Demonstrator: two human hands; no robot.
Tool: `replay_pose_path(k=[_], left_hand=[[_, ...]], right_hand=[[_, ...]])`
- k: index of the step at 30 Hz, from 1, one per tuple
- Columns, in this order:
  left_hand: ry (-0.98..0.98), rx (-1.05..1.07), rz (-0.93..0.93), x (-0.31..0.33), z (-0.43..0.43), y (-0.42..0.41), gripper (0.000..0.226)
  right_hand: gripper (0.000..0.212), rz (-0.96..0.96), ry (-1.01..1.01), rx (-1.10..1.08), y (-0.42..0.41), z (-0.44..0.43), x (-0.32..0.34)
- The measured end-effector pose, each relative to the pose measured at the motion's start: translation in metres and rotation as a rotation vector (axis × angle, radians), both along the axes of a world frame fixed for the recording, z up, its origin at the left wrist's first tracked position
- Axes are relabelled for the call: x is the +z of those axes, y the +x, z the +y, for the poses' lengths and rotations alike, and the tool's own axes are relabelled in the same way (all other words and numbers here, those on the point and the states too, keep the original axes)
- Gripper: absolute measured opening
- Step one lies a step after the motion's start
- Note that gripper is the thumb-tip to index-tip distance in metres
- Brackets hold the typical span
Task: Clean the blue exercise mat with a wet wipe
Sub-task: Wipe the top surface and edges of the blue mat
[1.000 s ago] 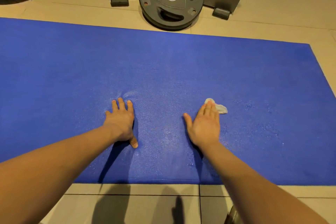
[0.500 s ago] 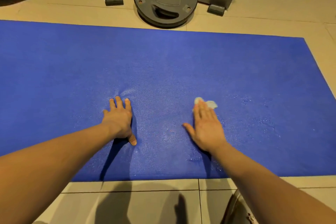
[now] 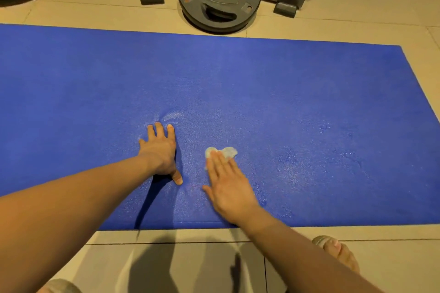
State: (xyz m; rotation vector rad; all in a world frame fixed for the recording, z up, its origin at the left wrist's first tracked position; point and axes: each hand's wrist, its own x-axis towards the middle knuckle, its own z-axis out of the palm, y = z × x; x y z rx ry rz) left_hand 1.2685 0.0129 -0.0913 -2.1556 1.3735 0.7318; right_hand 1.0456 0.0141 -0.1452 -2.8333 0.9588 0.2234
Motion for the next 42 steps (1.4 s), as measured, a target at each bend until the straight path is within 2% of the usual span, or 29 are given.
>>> replay_pose_path(k=[2,5,8,10,12,15,19,21,24,29,31,33,37,39,42], left_hand=[[-0.002,-0.002,0.006,0.000,0.001,0.001,0.175],[0.000,-0.003,0.010,-0.001,0.000,0.002,0.174],[0.000,-0.002,0.004,-0.002,0.000,0.002,0.175],[0.001,-0.003,0.000,-0.002,0.000,0.002,0.175],[-0.001,-0.006,-0.009,-0.002,-0.001,0.001,0.175],[-0.004,0.002,-0.015,-0.003,-0.002,0.000,0.176],[-0.004,-0.004,-0.004,-0.001,0.000,0.002,0.177],[0.004,-0.004,0.002,-0.001,0.000,0.003,0.177],[0.007,-0.001,-0.002,-0.002,-0.002,0.002,0.177],[-0.017,0.016,-0.002,-0.003,0.001,0.002,0.177],[-0.031,0.025,-0.001,-0.003,0.002,0.002,0.176],[-0.030,0.035,0.008,-0.003,0.002,0.002,0.177],[-0.035,0.035,0.005,-0.001,0.002,0.003,0.176],[-0.036,0.030,0.011,0.000,0.002,0.003,0.175],[-0.028,0.034,0.013,0.001,0.003,0.002,0.175]], right_hand=[[0.080,0.046,-0.026,-0.056,-0.041,-0.032,0.000],[0.080,0.087,-0.051,-0.312,-0.084,-0.064,0.008],[0.086,0.057,-0.024,-0.590,-0.065,-0.056,0.011],[0.090,0.018,-0.013,-0.687,-0.032,-0.035,0.012],[0.088,0.007,0.000,-0.614,0.000,-0.007,0.012],[0.082,-0.035,0.042,-0.378,0.023,0.030,0.010],[0.076,-0.013,0.048,-0.101,-0.017,0.021,0.010],[0.077,0.023,0.005,-0.164,-0.053,-0.003,0.007],[0.079,0.054,-0.041,-0.423,-0.088,-0.022,0.009],[0.091,-0.052,0.028,-0.770,-0.034,0.008,0.013],[0.092,-0.106,0.051,-0.723,0.001,0.036,0.015],[0.090,-0.106,0.088,-0.551,0.023,0.067,0.013],[0.076,-0.097,0.104,-0.185,-0.005,0.060,0.010],[0.070,-0.047,0.029,-0.237,-0.043,0.031,0.008],[0.073,0.032,-0.006,-0.521,-0.092,-0.004,0.011]])
